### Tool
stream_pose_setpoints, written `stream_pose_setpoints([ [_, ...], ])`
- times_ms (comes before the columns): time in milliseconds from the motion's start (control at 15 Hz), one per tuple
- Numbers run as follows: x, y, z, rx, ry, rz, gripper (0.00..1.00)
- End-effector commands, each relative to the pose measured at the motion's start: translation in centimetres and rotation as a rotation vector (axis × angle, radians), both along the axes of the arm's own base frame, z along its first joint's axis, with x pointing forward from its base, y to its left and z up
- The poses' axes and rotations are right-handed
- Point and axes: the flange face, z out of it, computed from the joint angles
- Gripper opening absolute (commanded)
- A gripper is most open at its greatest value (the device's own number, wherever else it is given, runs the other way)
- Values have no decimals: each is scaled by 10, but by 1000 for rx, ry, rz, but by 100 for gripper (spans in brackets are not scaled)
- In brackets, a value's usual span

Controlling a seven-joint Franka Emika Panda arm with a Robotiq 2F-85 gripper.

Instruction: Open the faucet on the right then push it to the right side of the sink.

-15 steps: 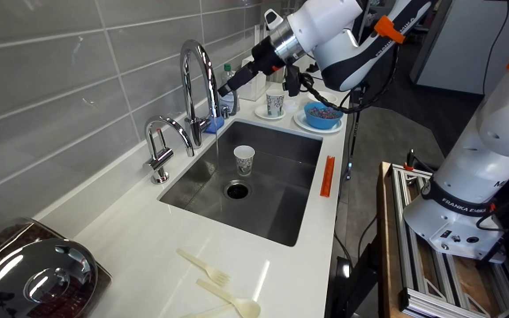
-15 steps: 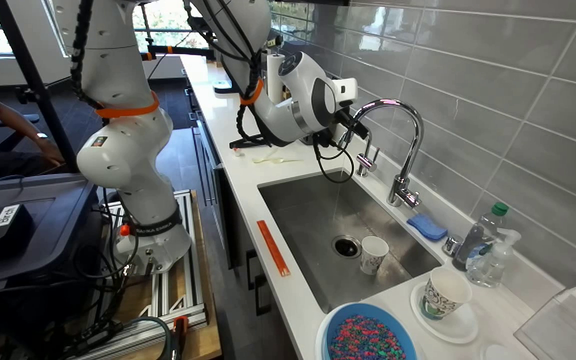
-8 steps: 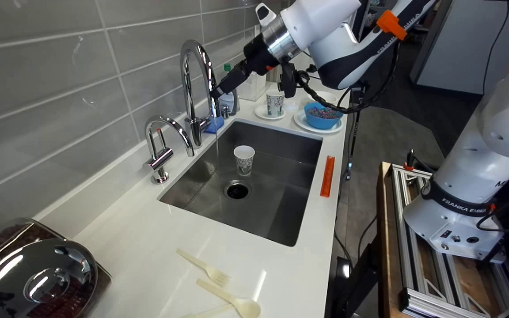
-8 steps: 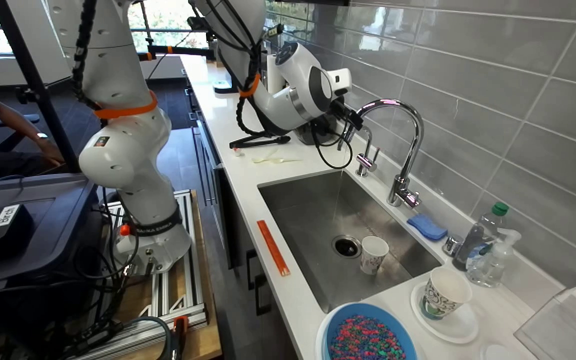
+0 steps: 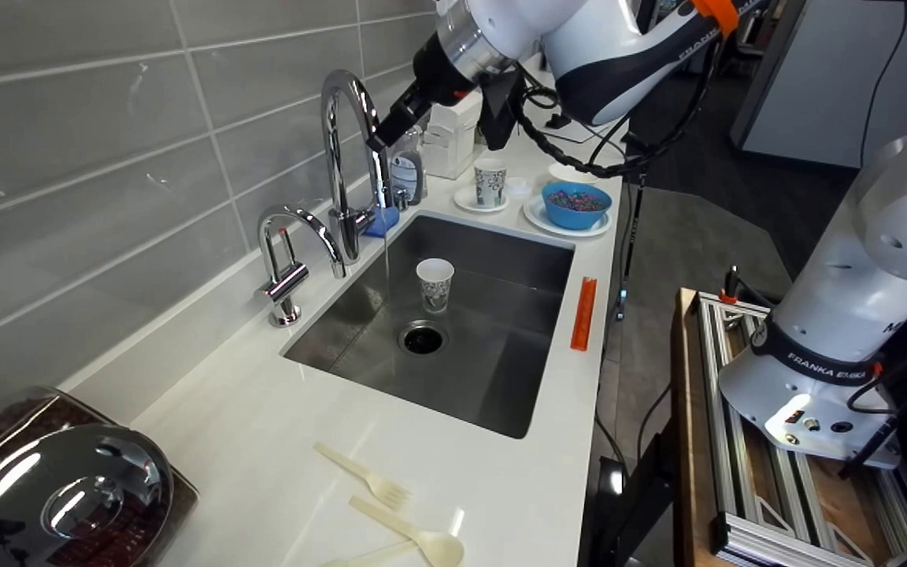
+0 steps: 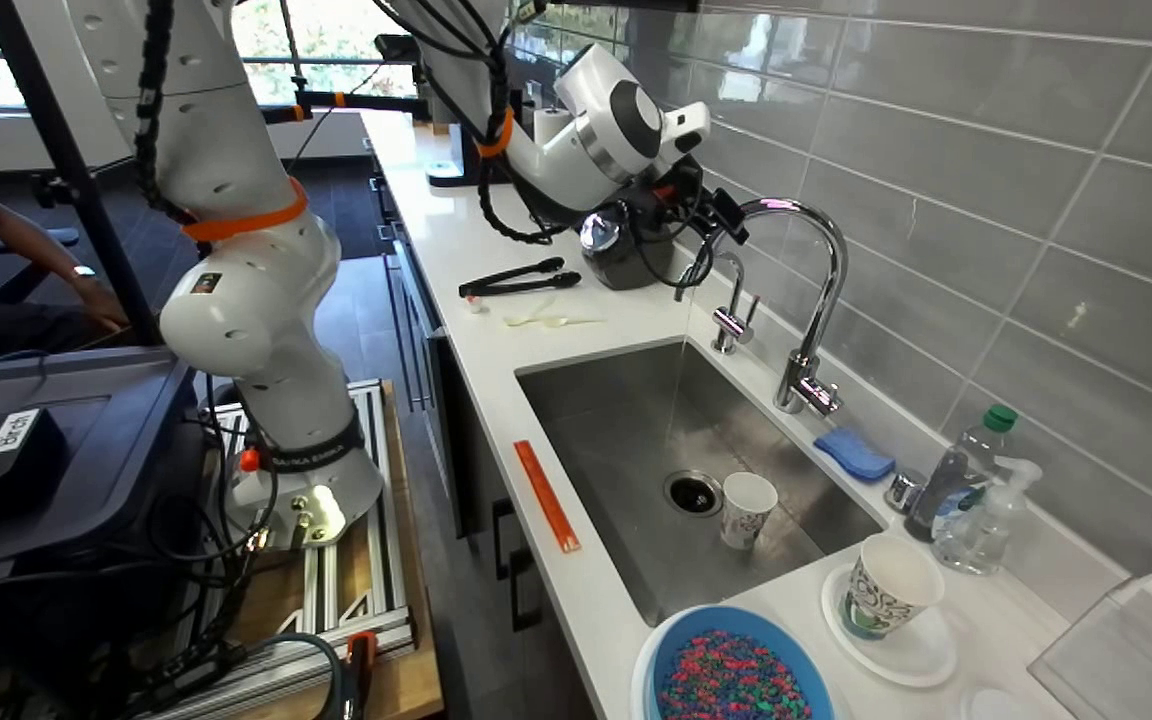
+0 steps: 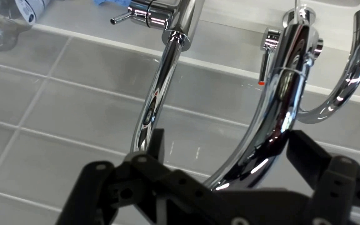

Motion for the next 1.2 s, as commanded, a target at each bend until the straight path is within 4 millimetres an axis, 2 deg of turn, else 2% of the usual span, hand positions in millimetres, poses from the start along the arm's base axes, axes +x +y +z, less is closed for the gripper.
stream_pose_setpoints([
  [0, 1, 7, 0, -31, 12, -35, 100],
  [667, 5, 17, -16, -13, 46, -47, 100],
  [1133, 6, 8, -29, -13, 69, -116, 100],
])
